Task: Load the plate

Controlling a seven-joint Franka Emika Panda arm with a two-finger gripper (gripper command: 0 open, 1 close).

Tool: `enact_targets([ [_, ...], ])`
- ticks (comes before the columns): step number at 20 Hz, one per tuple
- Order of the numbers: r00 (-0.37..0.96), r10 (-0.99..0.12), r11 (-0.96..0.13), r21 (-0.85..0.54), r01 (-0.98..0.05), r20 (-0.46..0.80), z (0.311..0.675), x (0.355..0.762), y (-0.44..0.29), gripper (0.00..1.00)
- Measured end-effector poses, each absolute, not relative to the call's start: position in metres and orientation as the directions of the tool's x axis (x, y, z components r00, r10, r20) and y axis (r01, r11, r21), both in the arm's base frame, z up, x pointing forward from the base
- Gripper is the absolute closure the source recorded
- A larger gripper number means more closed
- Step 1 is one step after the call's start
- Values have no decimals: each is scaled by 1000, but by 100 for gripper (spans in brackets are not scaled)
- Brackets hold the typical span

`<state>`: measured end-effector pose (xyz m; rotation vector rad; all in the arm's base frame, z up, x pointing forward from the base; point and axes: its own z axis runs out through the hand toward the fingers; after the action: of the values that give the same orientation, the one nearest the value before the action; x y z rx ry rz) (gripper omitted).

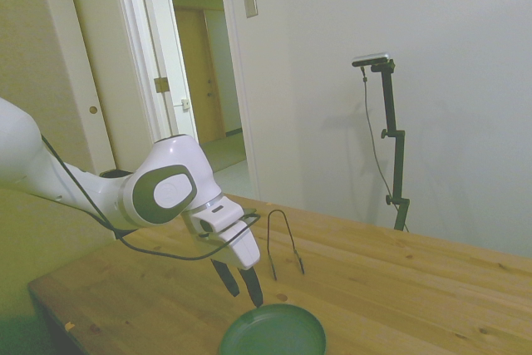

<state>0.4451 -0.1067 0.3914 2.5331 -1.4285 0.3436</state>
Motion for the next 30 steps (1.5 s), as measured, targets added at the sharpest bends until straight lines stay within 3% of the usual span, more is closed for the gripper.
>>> enact_targets([
  [9,485,-826,-490,58,-870,287,360,434,-105,0],
  [10,486,-826,-491,58,-869,285,358,433,-105,100],
  [30,452,-858,-463,11,-886,243,357,438,-97,100],
])
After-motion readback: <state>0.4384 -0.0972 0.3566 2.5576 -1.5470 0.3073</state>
